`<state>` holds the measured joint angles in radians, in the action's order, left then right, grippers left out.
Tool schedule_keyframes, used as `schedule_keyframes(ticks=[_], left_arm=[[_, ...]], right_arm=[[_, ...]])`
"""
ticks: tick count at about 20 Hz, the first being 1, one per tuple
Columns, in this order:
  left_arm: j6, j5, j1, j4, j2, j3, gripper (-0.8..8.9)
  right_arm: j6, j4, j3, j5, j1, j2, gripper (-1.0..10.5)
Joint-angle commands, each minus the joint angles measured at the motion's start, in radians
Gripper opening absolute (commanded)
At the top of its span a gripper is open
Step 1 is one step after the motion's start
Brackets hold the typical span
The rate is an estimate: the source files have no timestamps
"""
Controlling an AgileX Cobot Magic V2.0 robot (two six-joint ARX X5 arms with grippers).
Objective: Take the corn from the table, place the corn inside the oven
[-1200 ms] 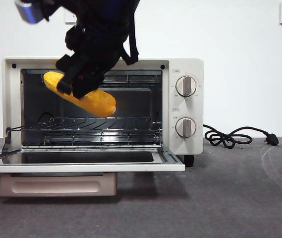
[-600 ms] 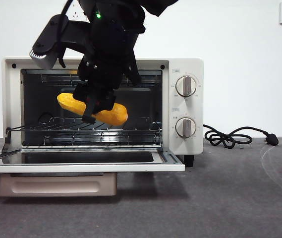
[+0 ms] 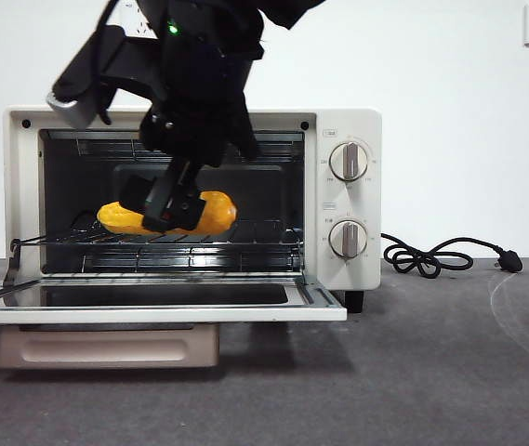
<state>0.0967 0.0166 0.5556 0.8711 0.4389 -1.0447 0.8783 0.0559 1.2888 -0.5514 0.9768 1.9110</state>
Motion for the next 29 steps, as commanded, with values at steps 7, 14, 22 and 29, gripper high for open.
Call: schedule_keyframes(ticks=[7, 14, 22, 29], left_arm=[[-0.053, -0.02, 0.0, 0.003, 0.009, 0.001, -0.06], [-0.076, -0.042, 0.0, 0.026, 0.009, 0.001, -0.06], [-0.292, -0.329, -0.001, -0.124, 0.157, 0.001, -0.06], [-0.278, -0.184, -0.202, -0.21, 0.38, 0.001, -0.08]], right_arm=[[-0.049, 0.004, 0.06, -0.051, 0.056, 0.008, 3.8], [-0.157, -0.083, 0.061, -0.113, 0.095, 0.008, 3.8], [-0.397, -0.309, 0.061, -0.167, 0.257, -0.077, 3.8], [-0.726, -0.731, 0.061, -0.134, 0.388, -0.245, 3.7]])
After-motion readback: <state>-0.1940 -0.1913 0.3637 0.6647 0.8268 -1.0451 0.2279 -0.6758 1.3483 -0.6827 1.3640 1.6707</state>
